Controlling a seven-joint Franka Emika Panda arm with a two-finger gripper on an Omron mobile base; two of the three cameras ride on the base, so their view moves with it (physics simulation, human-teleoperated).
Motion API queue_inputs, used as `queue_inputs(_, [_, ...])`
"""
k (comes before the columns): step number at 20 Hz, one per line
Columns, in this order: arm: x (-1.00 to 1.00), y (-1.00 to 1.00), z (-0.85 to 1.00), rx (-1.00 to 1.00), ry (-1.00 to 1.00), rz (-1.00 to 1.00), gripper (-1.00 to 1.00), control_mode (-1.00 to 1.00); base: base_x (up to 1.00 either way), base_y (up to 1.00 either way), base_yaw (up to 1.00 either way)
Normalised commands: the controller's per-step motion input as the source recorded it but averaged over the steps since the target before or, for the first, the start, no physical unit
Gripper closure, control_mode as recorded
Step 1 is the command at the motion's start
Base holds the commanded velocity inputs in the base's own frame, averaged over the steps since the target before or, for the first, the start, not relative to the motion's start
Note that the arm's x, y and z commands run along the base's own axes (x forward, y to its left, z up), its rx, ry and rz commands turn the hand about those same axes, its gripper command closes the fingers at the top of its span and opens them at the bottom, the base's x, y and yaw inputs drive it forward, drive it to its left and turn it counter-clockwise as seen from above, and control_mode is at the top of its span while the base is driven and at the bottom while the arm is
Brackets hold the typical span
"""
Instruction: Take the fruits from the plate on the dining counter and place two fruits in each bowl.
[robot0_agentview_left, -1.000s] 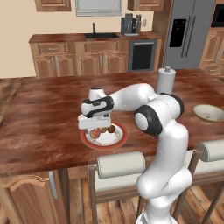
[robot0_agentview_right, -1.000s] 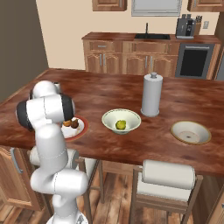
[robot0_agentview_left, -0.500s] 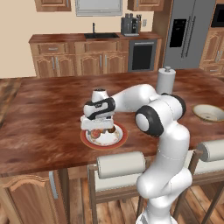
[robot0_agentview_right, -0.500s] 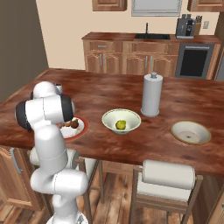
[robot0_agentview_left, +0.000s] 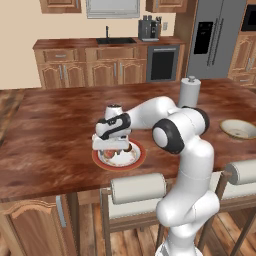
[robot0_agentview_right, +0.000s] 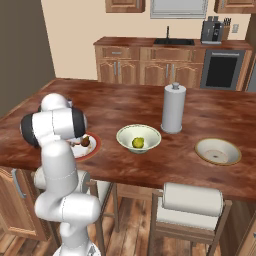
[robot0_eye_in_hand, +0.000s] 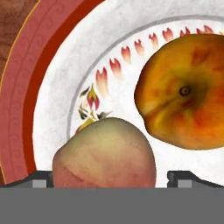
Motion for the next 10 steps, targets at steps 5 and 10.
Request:
queue_inputs(5, [0.0, 0.0, -0.04, 0.0, 0.0, -0.01, 1.0, -1.0, 0.0, 0.0, 0.0])
queue_inputs(10, [0.0, 0.0, 0.0, 0.0, 0.0, 0.0, 1.0, -1.0, 0.0, 0.0, 0.0])
